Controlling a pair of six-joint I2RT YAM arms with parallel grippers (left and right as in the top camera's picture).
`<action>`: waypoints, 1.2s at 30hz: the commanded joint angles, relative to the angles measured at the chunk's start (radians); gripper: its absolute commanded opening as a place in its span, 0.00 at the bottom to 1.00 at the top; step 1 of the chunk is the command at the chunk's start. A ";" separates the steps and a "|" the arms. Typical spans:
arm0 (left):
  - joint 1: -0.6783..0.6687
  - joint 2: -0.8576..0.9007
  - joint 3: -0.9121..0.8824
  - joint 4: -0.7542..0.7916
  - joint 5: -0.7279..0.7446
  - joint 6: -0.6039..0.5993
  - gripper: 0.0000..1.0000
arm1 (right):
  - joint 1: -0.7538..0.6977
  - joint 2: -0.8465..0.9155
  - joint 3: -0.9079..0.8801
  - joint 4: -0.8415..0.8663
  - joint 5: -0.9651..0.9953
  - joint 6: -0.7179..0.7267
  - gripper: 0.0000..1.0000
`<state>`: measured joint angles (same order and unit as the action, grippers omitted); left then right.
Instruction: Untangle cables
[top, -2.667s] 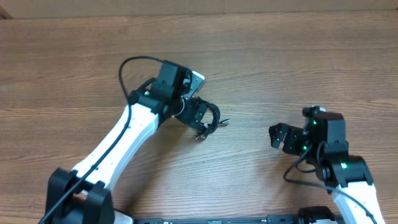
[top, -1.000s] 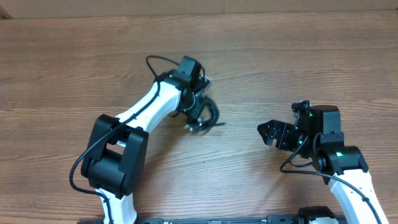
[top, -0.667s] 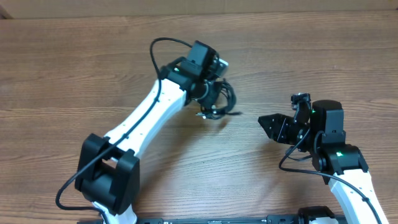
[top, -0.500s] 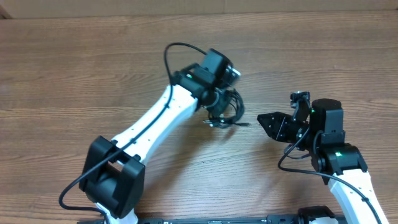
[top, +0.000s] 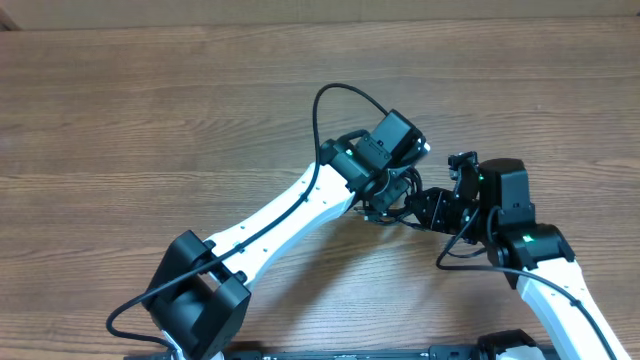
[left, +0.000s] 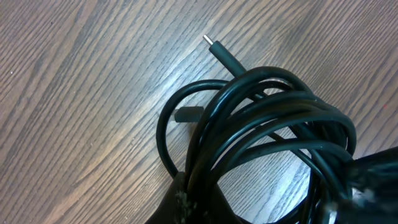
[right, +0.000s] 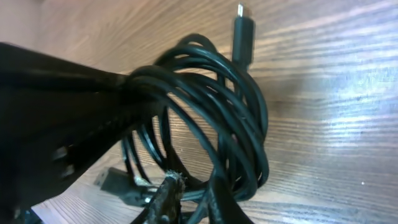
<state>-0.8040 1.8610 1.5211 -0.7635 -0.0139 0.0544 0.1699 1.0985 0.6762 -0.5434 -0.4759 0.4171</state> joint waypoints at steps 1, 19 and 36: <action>-0.003 -0.012 0.026 0.005 -0.018 -0.041 0.04 | 0.006 0.035 0.027 -0.003 0.015 0.007 0.13; -0.003 -0.062 0.086 -0.026 0.116 -0.051 0.04 | 0.007 0.127 0.027 -0.009 0.111 0.079 0.07; 0.032 -0.125 0.086 -0.037 0.115 -0.055 0.04 | 0.006 0.127 0.023 -0.293 0.594 0.403 0.04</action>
<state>-0.8055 1.8149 1.5700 -0.7979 0.1276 0.0174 0.1856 1.2175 0.7132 -0.7715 -0.1600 0.6853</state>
